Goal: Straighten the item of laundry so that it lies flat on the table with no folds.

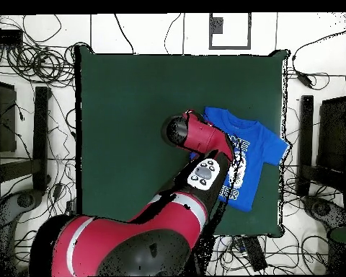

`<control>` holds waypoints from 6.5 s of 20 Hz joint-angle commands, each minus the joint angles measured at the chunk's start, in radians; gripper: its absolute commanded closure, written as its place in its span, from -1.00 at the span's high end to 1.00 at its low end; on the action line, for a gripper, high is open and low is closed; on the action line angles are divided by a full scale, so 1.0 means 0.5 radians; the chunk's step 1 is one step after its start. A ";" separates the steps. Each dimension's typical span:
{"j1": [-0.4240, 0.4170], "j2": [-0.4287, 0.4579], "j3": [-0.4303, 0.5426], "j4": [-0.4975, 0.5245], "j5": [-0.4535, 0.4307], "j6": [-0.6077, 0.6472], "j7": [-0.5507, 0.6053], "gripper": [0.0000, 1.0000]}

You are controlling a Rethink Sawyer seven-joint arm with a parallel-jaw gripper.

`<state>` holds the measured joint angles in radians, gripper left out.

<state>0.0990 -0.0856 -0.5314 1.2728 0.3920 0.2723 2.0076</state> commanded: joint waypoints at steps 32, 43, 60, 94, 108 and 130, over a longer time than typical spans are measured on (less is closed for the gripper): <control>0.190 0.453 0.218 -0.146 0.380 0.024 0.627 1.00; 0.260 0.499 0.167 -0.142 0.561 0.041 0.672 1.00; 0.299 0.491 0.028 -0.107 0.578 0.133 0.616 1.00; 0.216 0.157 0.099 0.221 0.408 0.098 0.332 1.00; 0.210 0.077 0.116 0.294 0.368 0.173 0.277 1.00; 0.378 0.368 -0.274 0.006 0.363 0.783 0.569 1.00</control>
<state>0.2319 -0.0104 -0.6893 1.3205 0.6078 0.4408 2.0111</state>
